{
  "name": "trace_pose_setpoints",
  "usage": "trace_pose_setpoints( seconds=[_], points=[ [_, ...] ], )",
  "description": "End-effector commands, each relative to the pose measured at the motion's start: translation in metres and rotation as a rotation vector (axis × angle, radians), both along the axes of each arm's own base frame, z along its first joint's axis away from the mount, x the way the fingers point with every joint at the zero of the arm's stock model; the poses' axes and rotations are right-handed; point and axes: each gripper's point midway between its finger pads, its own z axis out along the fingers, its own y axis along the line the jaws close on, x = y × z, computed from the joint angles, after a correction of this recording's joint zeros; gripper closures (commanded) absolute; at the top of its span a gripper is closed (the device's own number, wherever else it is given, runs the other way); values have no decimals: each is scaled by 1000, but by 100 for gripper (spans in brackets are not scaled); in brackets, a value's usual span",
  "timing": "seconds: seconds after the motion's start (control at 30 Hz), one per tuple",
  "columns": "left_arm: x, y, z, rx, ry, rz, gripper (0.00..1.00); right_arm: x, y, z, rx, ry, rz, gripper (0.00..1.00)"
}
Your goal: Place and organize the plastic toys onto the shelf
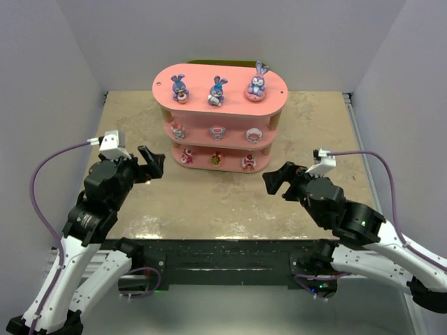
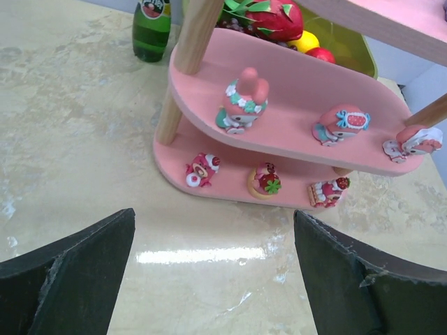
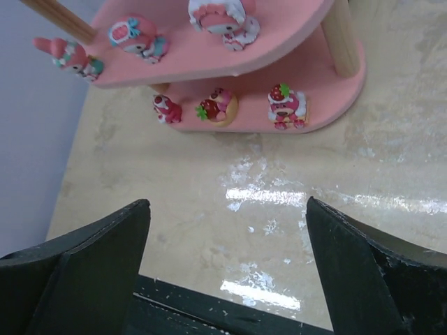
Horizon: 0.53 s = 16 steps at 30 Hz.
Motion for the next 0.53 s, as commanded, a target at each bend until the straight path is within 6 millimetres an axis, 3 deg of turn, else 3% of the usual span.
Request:
trace_pose_setpoints(
  seconds=[0.0, 0.1, 0.2, 0.5],
  points=[
    [-15, 14, -2, -15, 15, 52, 0, -3, -21, 15, -72, -12, -28, 2],
    [-20, 18, 27, -18, -41, 57, 1, -7, -28, 25, -46, -17, -36, 2],
    [-24, 23, 37, -1, -55, 67, 0, -9, -41, 34, -23, -33, -70, 1],
    [-27, 26, 32, 26, -54, 68, 1, -15, -61, 51, 29, -63, -117, 1]
  ],
)
